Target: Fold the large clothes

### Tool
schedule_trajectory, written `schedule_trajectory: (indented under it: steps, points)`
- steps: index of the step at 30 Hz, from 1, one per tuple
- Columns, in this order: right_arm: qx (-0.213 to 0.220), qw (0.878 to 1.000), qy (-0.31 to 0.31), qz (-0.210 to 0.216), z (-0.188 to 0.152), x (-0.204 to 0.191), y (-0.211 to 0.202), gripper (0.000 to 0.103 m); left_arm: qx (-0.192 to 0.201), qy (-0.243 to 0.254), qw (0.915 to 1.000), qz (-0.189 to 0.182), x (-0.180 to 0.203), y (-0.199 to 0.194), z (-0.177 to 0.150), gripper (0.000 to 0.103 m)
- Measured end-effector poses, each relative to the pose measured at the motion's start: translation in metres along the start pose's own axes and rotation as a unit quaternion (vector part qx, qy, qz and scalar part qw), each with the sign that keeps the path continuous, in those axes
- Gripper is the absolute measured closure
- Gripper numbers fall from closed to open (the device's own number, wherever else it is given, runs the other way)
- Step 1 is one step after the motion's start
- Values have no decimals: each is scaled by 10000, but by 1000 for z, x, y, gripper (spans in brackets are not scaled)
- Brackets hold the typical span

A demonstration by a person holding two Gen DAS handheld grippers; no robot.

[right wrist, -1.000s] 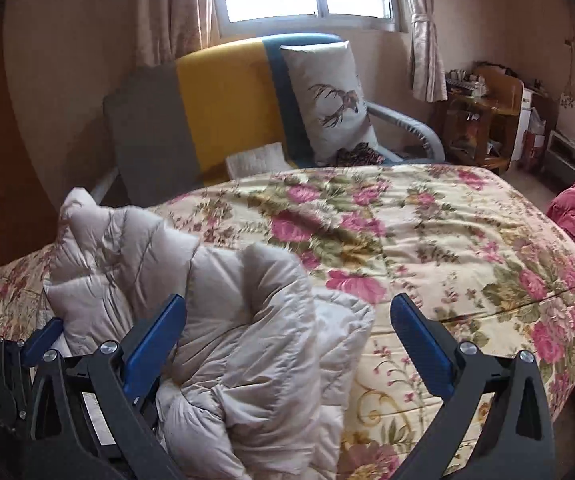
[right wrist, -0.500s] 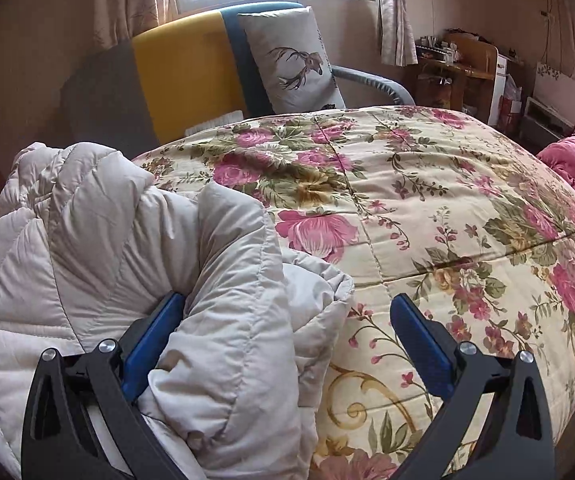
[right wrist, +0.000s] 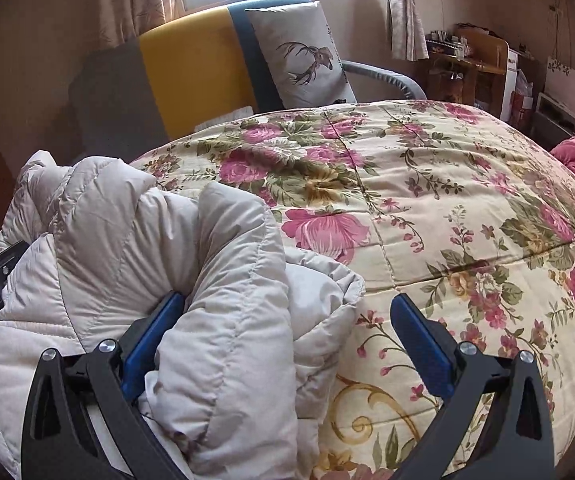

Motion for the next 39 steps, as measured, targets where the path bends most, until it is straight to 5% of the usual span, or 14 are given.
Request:
schedule_trajectory:
  steps: [10,16,22,27,30,35,39]
  points:
    - [-33,9990,-313,325,15,-4,-28,2,98,-464,9977,-482,-8,-54,-48,3]
    - [219,9942,19,1054,23,-16,-84,2,58,-685,9962,-528,-11,-56,-56,3]
    - [-481,9946,-230,888,-10,-32,-72,2,112,-581,9969,-514,-10,-63,-52,3]
    - [-924,9842,465,1434,-31,-11,-56,2,-42,-1030,9926,-635,-37,-68,-58,3]
    - [-1097,9763,662,1742,-39,-4,-52,2,-300,-1571,9804,-1153,-53,-66,-71,3]
    - [-1748,9406,1502,2493,-54,2,-36,2,-815,-2137,9463,-2284,-48,-59,-93,3]
    - [-1852,9330,1380,2760,-53,-4,-30,2,-1148,-2378,9195,-2911,-30,-58,-102,3]
Point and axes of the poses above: each gripper's, at about its wrist camera, not at the fingertips, and y roughly the way its jaws point, x to its right, z to its top, the point moved 7 cm from there along y, roughly the way its jaws point, and after that the axes turned 5 degrees about x, right-handed, at the moved point
